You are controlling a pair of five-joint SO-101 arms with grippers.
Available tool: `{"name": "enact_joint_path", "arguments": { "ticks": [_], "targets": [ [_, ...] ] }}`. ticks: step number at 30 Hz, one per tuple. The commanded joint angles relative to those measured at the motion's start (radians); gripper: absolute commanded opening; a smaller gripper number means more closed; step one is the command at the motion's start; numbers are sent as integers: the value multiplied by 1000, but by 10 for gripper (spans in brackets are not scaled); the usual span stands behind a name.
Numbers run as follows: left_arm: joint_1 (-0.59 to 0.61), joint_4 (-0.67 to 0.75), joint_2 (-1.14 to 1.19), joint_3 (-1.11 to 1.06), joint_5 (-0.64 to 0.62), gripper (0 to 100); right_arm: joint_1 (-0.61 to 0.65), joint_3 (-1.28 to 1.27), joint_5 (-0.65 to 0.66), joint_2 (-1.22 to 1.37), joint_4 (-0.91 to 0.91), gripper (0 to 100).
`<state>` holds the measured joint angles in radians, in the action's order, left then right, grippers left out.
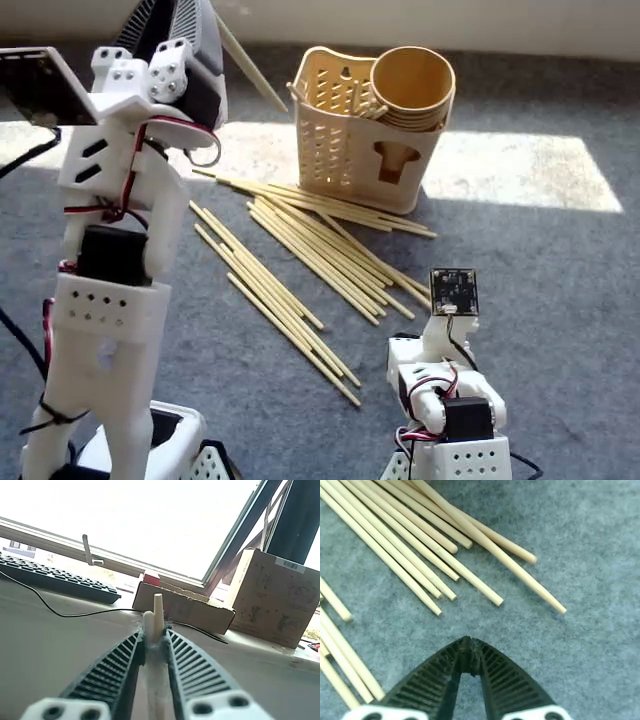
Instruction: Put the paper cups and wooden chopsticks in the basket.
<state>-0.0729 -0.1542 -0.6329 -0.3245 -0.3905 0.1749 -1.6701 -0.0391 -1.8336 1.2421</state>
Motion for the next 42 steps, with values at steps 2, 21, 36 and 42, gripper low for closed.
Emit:
{"name": "enact_joint_path", "arguments": {
  "ticks": [2, 21, 36, 42],
  "targets": [
    [-15, 150, 45, 50, -8, 6, -8, -150, -3, -4, 10, 5],
    [-93, 193, 234, 79, -8, 11, -8, -150, -3, -4, 10, 5],
    [-88, 26, 236, 81, -6, 151, -8, -150, -3, -4, 10, 5],
    [-88, 25, 236, 68, 124, 146, -8, -150, -3, -4, 10, 5]
  ]
}}
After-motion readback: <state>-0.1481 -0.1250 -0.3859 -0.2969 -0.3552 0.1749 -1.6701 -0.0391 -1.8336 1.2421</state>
